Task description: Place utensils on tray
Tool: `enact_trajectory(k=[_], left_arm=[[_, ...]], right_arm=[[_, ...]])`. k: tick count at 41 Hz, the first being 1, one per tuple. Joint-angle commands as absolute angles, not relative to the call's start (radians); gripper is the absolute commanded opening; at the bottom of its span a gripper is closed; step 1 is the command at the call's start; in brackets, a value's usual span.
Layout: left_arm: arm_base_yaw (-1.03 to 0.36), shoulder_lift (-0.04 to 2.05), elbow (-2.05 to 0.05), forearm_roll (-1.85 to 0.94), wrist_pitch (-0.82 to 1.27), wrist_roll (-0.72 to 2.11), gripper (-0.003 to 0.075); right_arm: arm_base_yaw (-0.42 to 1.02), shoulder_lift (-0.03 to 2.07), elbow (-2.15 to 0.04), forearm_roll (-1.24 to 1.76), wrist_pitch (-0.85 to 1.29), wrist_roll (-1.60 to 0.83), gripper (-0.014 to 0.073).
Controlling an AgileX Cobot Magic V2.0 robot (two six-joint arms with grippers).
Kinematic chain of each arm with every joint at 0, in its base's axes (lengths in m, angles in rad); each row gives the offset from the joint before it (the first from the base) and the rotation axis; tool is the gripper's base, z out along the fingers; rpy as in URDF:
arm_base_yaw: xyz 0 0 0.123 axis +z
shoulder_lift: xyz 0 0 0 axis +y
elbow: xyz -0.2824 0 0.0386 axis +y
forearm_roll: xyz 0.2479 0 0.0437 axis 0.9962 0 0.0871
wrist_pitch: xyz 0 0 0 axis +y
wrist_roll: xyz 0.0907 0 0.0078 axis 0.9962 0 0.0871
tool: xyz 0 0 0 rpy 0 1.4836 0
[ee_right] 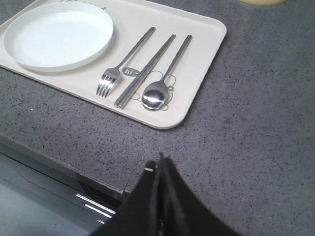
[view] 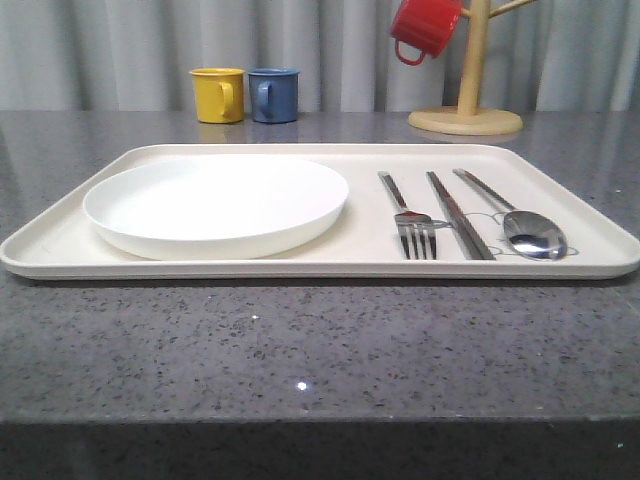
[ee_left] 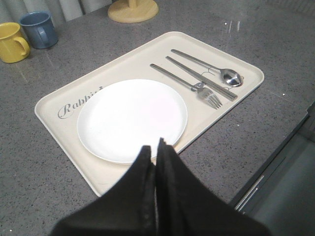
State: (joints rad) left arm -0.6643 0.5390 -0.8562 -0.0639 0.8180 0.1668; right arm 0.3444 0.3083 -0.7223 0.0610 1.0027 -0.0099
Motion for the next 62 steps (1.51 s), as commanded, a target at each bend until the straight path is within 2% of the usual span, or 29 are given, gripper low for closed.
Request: enact_trajectory(k=[1, 13, 18, 28, 38, 43, 50, 62], left_arm=[[-0.669, 0.544, -0.881, -0.077, 0.741, 0.156, -0.0018], [-0.669, 0.544, -0.881, -0.077, 0.741, 0.156, -0.0018], [-0.669, 0.483, -0.838, -0.078, 0.697, 0.156, -0.0018], [-0.414, 0.293, -0.63, -0.073, 0.595, 0.156, -0.0018], [-0.112, 0.069, -0.281, -0.07, 0.268, 0.156, -0.0018], [-0.022, -0.014, -0.127, -0.092, 0.133, 0.156, -0.0018], [0.018, -0.029, 0.008, -0.106, -0.034, 0.156, -0.0018], [0.007, -0.029, 0.007, -0.102, -0.012, 0.156, -0.0018]], right_arm=[[0.346, 0.32, -0.746, 0.067, 0.935, -0.021, -0.0122], [0.346, 0.32, -0.746, 0.067, 0.935, -0.021, -0.0122], [0.346, 0.32, -0.746, 0.067, 0.935, -0.021, -0.0122], [0.346, 0.32, -0.746, 0.068, 0.935, -0.021, -0.0122], [0.346, 0.32, -0.746, 0.068, 0.935, -0.021, -0.0122], [0.346, 0.32, -0.746, 0.068, 0.935, -0.021, -0.0122], [0.346, 0.32, -0.746, 0.07, 0.936, -0.021, -0.0122], [0.346, 0.32, -0.746, 0.07, 0.936, -0.021, -0.0122]])
